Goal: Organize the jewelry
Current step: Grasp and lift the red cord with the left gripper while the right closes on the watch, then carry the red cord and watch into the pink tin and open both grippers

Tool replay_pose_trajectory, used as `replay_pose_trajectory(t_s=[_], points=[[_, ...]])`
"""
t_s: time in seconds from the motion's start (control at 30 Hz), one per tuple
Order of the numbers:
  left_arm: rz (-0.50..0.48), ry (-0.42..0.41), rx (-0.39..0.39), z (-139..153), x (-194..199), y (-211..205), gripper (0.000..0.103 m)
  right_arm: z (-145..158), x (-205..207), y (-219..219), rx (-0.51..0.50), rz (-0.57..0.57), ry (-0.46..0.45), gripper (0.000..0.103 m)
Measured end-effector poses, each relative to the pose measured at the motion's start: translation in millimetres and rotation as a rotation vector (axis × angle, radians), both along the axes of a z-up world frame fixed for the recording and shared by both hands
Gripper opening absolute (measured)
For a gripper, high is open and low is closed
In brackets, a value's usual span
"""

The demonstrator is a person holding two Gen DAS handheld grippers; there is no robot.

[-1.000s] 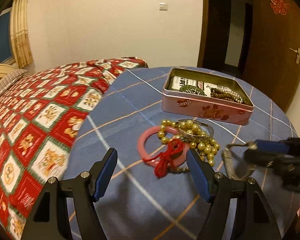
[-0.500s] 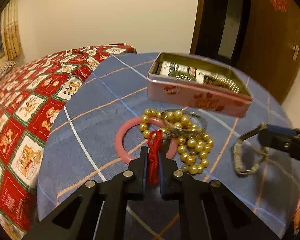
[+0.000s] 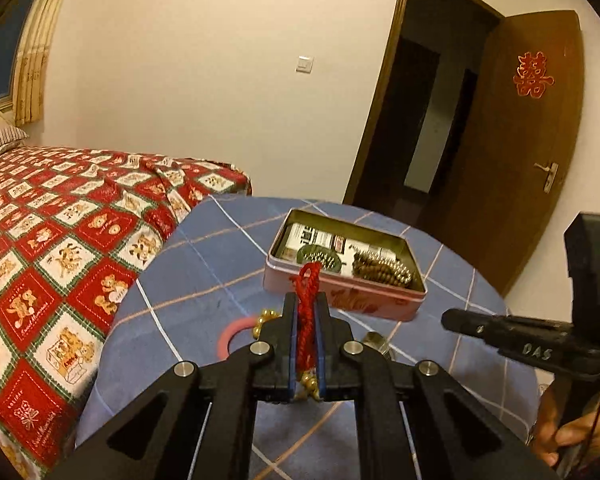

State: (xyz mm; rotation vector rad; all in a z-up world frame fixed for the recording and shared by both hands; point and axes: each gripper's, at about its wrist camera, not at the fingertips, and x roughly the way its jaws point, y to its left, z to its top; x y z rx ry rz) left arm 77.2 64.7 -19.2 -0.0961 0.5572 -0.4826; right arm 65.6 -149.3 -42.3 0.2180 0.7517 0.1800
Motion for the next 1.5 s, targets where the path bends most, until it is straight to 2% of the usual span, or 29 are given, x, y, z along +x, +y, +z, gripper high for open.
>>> replay_pose_trajectory(t_s=[0.13,0.2,0.23,0.27,0.3,0.33,0.47,0.6,0.63,0.7,0.73,0.77,0.87,1.07,1.23,1.5], points=[[0.001,-0.014,-0.01,5,-3,2,0.006,-9,4,-9,0.015,-0.009,0.045,0.011],[0.006,-0.015,-0.016,6,-4,3,0.006,-17,7,-7,0.0,-0.004,0.087,0.019],[0.01,-0.012,-0.017,6,-3,3,0.006,-23,9,-5,-0.002,0.0,0.111,0.038],[0.01,-0.008,-0.018,6,-3,3,0.006,-29,10,-2,0.005,0.01,0.136,0.065],[0.01,-0.004,-0.018,5,-2,4,0.006,-33,12,2,0.011,0.018,0.155,0.076],[0.012,-0.003,-0.016,5,-2,4,0.006,-37,13,6,0.02,0.029,0.158,0.081],[0.022,0.003,-0.013,3,-3,6,0.006,-45,24,26,-0.02,0.052,0.158,0.081],[0.032,0.015,-0.012,2,-2,8,0.006,-61,40,42,-0.069,0.065,0.217,0.081],[0.032,0.015,-0.012,2,-3,8,0.006,-62,39,45,-0.1,0.065,0.2,0.078],[0.031,0.013,-0.008,2,-3,8,0.006,-63,37,46,-0.142,0.064,0.186,0.06],[0.032,0.012,-0.008,2,-3,9,0.006,-63,36,42,-0.149,0.059,0.184,0.04],[0.031,0.013,-0.012,1,-3,9,0.006,-62,36,37,-0.134,0.057,0.186,0.029],[0.028,0.017,-0.019,0,-3,8,0.006,-63,34,6,0.008,0.041,0.224,0.028],[0.013,0.035,-0.03,-4,0,1,0.006,-58,19,-29,0.138,0.003,0.201,0.026],[-0.005,0.036,-0.028,-4,3,-9,0.006,-36,11,-34,0.183,0.0,0.143,0.026],[-0.048,0.015,-0.04,5,14,-32,0.006,-5,24,-39,0.173,-0.044,0.055,0.026]])
